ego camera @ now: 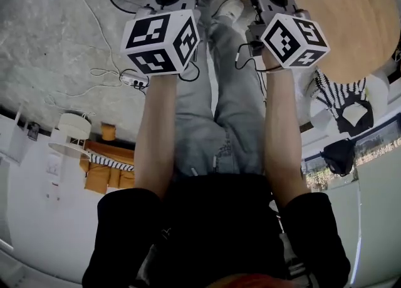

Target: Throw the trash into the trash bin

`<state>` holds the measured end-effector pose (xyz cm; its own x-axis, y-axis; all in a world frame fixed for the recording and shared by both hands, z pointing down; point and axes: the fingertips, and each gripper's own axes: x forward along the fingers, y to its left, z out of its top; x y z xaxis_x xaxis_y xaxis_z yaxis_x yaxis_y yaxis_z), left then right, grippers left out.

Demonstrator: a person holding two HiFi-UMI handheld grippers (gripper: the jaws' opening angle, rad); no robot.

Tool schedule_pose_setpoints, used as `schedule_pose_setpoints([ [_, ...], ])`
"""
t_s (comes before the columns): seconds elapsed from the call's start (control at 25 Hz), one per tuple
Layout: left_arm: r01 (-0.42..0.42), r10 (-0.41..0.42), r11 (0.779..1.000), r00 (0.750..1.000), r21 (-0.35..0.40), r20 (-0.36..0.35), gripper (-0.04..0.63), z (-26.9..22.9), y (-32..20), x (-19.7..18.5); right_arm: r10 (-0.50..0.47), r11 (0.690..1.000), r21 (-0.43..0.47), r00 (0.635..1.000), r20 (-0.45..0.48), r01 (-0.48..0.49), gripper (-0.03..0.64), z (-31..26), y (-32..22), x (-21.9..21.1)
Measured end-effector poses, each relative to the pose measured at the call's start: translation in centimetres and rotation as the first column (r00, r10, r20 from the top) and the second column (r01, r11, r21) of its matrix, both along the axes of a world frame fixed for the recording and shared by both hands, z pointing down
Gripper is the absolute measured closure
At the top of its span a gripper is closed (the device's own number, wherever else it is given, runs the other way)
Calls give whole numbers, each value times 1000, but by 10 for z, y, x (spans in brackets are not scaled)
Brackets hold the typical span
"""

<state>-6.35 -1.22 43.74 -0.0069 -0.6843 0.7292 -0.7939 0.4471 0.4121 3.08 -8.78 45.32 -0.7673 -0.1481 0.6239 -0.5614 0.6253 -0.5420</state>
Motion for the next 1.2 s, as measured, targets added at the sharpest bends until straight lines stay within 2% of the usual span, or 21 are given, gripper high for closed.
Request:
schedule_pose_setpoints([
  [0.2, -119, 119, 993, 993, -5, -25, 589, 5, -35, 45, 178, 983, 63, 980, -87, -173, 597, 0, -39, 59],
  [0.4, -215, 213, 976, 976, -24, -41, 589, 9, -62, 81, 257, 964, 118, 951, -170, -239, 590, 3, -59, 102],
  [0.44, -230, 229, 973, 972, -28, -43, 589, 10, -67, 87, 263, 963, 116, 947, -186, -244, 558, 6, -60, 108],
  [0.48, -246, 244, 969, 969, -32, -45, 589, 12, -72, 91, 267, 962, 111, 942, -203, -248, 469, 10, -61, 113],
  [0.52, -260, 259, 965, 965, -35, -46, 589, 13, -76, 96, 269, 962, 105, 938, -218, -252, 423, 14, -62, 117],
  [0.56, -274, 272, 961, 961, -37, -46, 589, 14, -80, 99, 272, 962, 100, 934, -230, -255, 410, 19, -63, 119],
  [0.88, -337, 332, 939, 941, -67, -69, 589, 28, -88, 120, 240, 971, 99, 916, -321, -220, 399, 51, -66, 121],
  [1.04, -312, 306, 947, 949, -81, -70, 589, 32, -84, 114, 213, 977, 103, 899, -384, -187, 399, 63, -62, 123],
  [1.2, -276, 271, 958, 960, -75, -65, 589, 32, -81, 107, 192, 981, 97, 897, -398, -167, 404, 67, -59, 124],
])
